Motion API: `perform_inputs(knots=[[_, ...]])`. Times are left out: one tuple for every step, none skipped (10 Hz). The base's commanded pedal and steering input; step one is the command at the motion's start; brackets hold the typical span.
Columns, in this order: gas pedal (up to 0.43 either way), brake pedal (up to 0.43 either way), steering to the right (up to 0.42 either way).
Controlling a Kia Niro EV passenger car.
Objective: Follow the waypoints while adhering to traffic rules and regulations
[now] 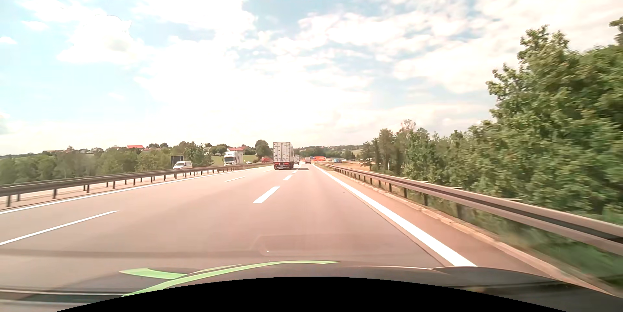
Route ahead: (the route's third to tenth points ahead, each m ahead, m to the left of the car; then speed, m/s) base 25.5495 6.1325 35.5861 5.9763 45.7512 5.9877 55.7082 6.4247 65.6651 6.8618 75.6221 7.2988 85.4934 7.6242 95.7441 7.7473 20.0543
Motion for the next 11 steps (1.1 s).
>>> perform_inputs(knots=[[0.000, 0.000, 0.000], [0.000, 0.000, 0.000], [0.000, 0.000, 0.000], [0.000, 0.000, 0.000], [0.000, 0.000, 0.000], [0.000, 0.000, 0.000], [0.000, 0.000, 0.000], [0.000, 0.000, 0.000], [0.000, 0.000, 0.000], [0.000, 0.012, -0.002], [0.000, 0.012, -0.003]])
